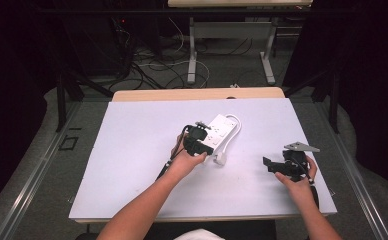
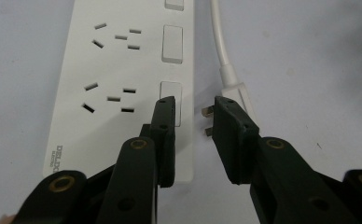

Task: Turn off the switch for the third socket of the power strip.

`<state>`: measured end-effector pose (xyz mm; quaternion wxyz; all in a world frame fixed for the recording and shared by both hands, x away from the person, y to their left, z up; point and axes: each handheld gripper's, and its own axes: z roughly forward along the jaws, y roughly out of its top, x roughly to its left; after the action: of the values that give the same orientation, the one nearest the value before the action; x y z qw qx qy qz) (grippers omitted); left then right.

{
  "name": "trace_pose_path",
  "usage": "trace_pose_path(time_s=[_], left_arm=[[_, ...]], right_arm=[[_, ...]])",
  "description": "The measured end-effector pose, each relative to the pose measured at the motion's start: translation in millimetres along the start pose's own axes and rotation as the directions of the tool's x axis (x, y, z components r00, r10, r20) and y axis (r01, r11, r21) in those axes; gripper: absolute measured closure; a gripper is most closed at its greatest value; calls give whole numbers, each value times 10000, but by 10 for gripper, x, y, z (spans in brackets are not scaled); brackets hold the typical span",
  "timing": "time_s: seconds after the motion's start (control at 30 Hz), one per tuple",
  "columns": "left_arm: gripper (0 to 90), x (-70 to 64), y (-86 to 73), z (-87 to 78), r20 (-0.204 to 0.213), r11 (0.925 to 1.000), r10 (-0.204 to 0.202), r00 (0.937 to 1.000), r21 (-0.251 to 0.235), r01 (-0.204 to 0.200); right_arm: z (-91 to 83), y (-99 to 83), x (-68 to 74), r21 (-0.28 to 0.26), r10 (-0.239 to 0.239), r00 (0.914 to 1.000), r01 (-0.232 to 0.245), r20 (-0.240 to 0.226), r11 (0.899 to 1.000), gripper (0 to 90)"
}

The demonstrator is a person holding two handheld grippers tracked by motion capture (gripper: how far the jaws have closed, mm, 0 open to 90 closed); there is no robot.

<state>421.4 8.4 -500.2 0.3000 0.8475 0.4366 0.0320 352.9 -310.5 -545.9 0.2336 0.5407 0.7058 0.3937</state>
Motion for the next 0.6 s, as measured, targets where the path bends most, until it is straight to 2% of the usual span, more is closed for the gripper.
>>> trace_pose_path(time_s=[0.03,0.07,0.1,0.2,0.23,0.27,0.3,0.37,0.4,0.43,0.47,0.5,0.53,0.57,0.6], left_arm=[[687,5,0,-11,-36,9999,159,9999,-21,-159],[684,-8,-5,-20,-1,10000,11,10000,-58,-11],[678,-4,-4,-30,5,9999,155,9999,-64,-155],[658,-26,-13,-50,38,10000,37,10000,-87,-37],[653,-22,-14,-61,15,9997,234,9997,-106,-234],[646,-36,-19,-69,35,9999,124,9999,-114,-124],[638,-33,-20,-77,-3,9995,275,9996,-125,-275],[621,-52,-30,-89,44,9998,152,9999,-153,-152],[613,-44,-31,-93,30,9992,345,9994,-196,-344],[608,-60,-41,-102,40,9995,238,9997,-214,-237],[596,-55,-45,-112,6,9989,391,9992,-254,-390],[588,-64,-54,-119,12,9991,308,9995,-288,-308],[583,-58,-59,-128,-12,9985,423,9991,-334,-423],[574,-64,-68,-135,-9,9988,331,9995,-372,-331],[566,-59,-75,-141,12,9983,405,9992,-412,-404]], right_arm=[[-2,0,-3,-12,-37,10000,37,-3,10000,146],[-3,0,-6,-24,-74,10000,74,2,10000,145],[-5,0,-5,-22,-51,10000,51,8,10000,146],[-10,2,-3,-31,1,10000,-1,61,10000,146],[-12,2,-5,0,0,10000,0,0,10000,145],[-11,1,-9,-28,-79,10000,79,16,10000,146],[-12,1,-9,-33,-79,10000,79,16,10000,146],[-13,0,-11,-17,-87,10000,87,7,10000,146],[-13,2,-4,-5,2,10000,-2,10,10000,145],[-13,1,-5,-6,-3,10000,3,12,10000,146],[-14,1,-7,-4,-35,10000,35,3,10000,146],[-14,1,-9,-17,-57,10000,57,3,10000,145],[-14,1,-9,-21,-58,10000,58,4,10000,146],[-15,1,-8,-8,-39,10000,39,5,10000,145],[-15,1,-7,-1,-28,10000,28,7,10000,146]])
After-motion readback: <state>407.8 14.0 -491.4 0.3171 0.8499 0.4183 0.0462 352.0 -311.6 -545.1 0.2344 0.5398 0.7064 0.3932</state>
